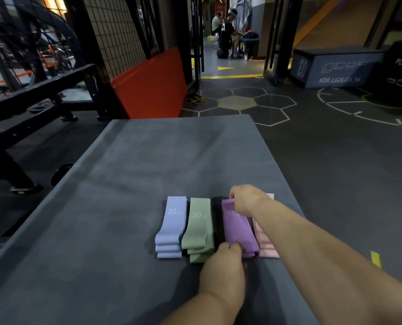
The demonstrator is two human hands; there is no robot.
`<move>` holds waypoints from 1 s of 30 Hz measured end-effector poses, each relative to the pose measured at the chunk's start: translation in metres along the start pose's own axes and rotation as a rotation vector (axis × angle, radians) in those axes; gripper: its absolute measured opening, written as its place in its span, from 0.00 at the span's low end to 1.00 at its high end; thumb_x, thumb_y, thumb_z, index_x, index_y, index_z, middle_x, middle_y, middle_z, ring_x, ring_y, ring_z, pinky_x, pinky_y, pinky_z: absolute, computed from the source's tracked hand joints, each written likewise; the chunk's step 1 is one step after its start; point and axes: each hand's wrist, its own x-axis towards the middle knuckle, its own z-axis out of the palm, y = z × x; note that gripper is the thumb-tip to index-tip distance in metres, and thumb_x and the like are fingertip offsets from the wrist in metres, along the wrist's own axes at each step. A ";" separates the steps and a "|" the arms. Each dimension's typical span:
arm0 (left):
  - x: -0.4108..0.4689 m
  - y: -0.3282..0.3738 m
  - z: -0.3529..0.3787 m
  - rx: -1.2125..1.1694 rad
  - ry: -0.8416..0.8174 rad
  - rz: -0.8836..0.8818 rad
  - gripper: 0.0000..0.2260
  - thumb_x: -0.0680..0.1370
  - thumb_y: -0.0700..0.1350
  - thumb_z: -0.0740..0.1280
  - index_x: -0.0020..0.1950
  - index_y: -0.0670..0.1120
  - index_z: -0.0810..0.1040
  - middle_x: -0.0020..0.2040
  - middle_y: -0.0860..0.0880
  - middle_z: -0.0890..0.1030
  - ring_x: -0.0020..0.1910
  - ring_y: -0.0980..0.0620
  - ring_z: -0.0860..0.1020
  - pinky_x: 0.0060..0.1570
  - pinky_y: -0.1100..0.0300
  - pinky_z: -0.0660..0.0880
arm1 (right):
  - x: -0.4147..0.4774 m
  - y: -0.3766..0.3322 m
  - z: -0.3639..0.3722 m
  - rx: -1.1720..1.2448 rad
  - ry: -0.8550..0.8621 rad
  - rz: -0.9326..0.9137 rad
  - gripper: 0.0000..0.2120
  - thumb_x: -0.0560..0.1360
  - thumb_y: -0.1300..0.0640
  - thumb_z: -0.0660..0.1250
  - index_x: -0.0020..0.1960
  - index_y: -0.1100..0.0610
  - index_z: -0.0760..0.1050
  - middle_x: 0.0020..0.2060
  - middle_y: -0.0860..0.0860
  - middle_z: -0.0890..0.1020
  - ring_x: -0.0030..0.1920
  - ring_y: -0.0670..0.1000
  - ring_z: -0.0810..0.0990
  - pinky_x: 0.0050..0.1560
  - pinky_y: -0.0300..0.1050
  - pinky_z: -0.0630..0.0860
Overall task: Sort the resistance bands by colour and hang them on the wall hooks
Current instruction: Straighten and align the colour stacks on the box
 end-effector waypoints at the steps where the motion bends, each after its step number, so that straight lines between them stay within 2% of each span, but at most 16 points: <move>1: 0.000 0.000 -0.008 0.143 -0.008 0.083 0.11 0.59 0.46 0.77 0.38 0.50 0.79 0.38 0.52 0.76 0.27 0.53 0.77 0.24 0.60 0.68 | 0.000 0.000 0.000 -0.007 0.005 0.000 0.17 0.75 0.63 0.62 0.63 0.57 0.73 0.59 0.56 0.78 0.58 0.58 0.77 0.54 0.48 0.76; 2: 0.001 0.004 -0.018 0.281 -0.034 0.126 0.15 0.49 0.46 0.79 0.31 0.50 0.77 0.33 0.52 0.75 0.19 0.53 0.72 0.16 0.59 0.59 | 0.000 -0.001 0.000 -0.011 0.006 0.002 0.17 0.75 0.63 0.63 0.63 0.57 0.74 0.59 0.56 0.78 0.57 0.58 0.77 0.55 0.48 0.76; 3: 0.003 0.003 -0.020 0.344 0.013 0.141 0.17 0.44 0.44 0.78 0.27 0.49 0.76 0.30 0.52 0.74 0.15 0.53 0.69 0.16 0.60 0.51 | 0.001 -0.001 0.000 -0.015 0.003 0.004 0.16 0.75 0.62 0.63 0.62 0.57 0.74 0.58 0.56 0.79 0.57 0.57 0.78 0.55 0.47 0.76; 4: 0.005 0.002 -0.021 0.449 0.045 0.184 0.17 0.42 0.43 0.78 0.25 0.49 0.75 0.29 0.52 0.73 0.14 0.53 0.67 0.18 0.61 0.47 | 0.001 0.000 0.000 -0.019 0.001 0.005 0.16 0.74 0.62 0.64 0.62 0.57 0.75 0.57 0.56 0.79 0.57 0.57 0.78 0.55 0.47 0.76; 6: 0.009 -0.003 -0.027 0.573 0.030 0.279 0.17 0.42 0.43 0.78 0.24 0.49 0.75 0.29 0.51 0.73 0.16 0.52 0.68 0.17 0.64 0.49 | 0.001 0.001 0.000 -0.024 -0.003 0.005 0.15 0.74 0.62 0.64 0.60 0.57 0.76 0.56 0.56 0.80 0.56 0.57 0.78 0.53 0.46 0.76; 8: 0.011 -0.009 -0.027 0.627 0.043 0.347 0.16 0.44 0.46 0.79 0.24 0.49 0.74 0.28 0.52 0.73 0.19 0.52 0.70 0.17 0.66 0.57 | 0.001 0.002 0.001 -0.036 -0.002 -0.002 0.13 0.75 0.61 0.64 0.59 0.58 0.77 0.55 0.56 0.81 0.55 0.57 0.79 0.51 0.45 0.76; 10: 0.011 -0.014 -0.025 0.628 0.071 0.415 0.15 0.46 0.48 0.79 0.25 0.49 0.75 0.28 0.53 0.73 0.23 0.51 0.72 0.21 0.65 0.63 | 0.001 0.003 0.001 -0.049 -0.002 -0.009 0.12 0.75 0.61 0.64 0.57 0.58 0.78 0.54 0.56 0.82 0.53 0.57 0.79 0.51 0.45 0.76; 13: 0.014 -0.024 -0.020 0.606 0.125 0.458 0.14 0.50 0.51 0.78 0.25 0.49 0.75 0.28 0.53 0.73 0.26 0.51 0.74 0.25 0.63 0.67 | -0.002 0.003 0.000 -0.037 0.001 -0.004 0.11 0.74 0.62 0.64 0.56 0.58 0.79 0.52 0.55 0.82 0.51 0.57 0.80 0.50 0.45 0.76; 16: 0.015 -0.031 -0.016 0.525 0.172 0.382 0.08 0.59 0.51 0.70 0.26 0.49 0.75 0.27 0.53 0.73 0.22 0.51 0.73 0.20 0.65 0.62 | -0.004 0.004 0.002 0.017 0.032 0.005 0.13 0.73 0.65 0.63 0.54 0.57 0.81 0.49 0.55 0.83 0.50 0.57 0.80 0.47 0.44 0.76; 19: 0.007 -0.037 -0.009 0.346 0.173 0.232 0.10 0.65 0.52 0.59 0.30 0.50 0.76 0.27 0.54 0.73 0.22 0.53 0.73 0.17 0.62 0.60 | -0.006 0.006 0.004 0.086 0.043 0.012 0.11 0.72 0.64 0.62 0.50 0.57 0.81 0.46 0.55 0.84 0.43 0.55 0.78 0.42 0.43 0.75; 23: -0.003 -0.042 -0.010 0.150 0.223 0.133 0.11 0.67 0.55 0.60 0.38 0.56 0.82 0.29 0.58 0.76 0.25 0.57 0.75 0.19 0.65 0.67 | -0.008 0.007 0.005 0.182 0.062 0.021 0.08 0.74 0.60 0.64 0.48 0.55 0.81 0.44 0.54 0.82 0.44 0.55 0.79 0.40 0.42 0.72; 30: -0.005 -0.044 -0.012 0.218 0.173 0.167 0.11 0.67 0.53 0.59 0.39 0.56 0.81 0.29 0.58 0.77 0.25 0.57 0.76 0.18 0.64 0.67 | -0.011 0.003 0.010 0.177 0.109 0.010 0.08 0.75 0.58 0.64 0.50 0.54 0.81 0.45 0.54 0.83 0.47 0.55 0.80 0.44 0.45 0.76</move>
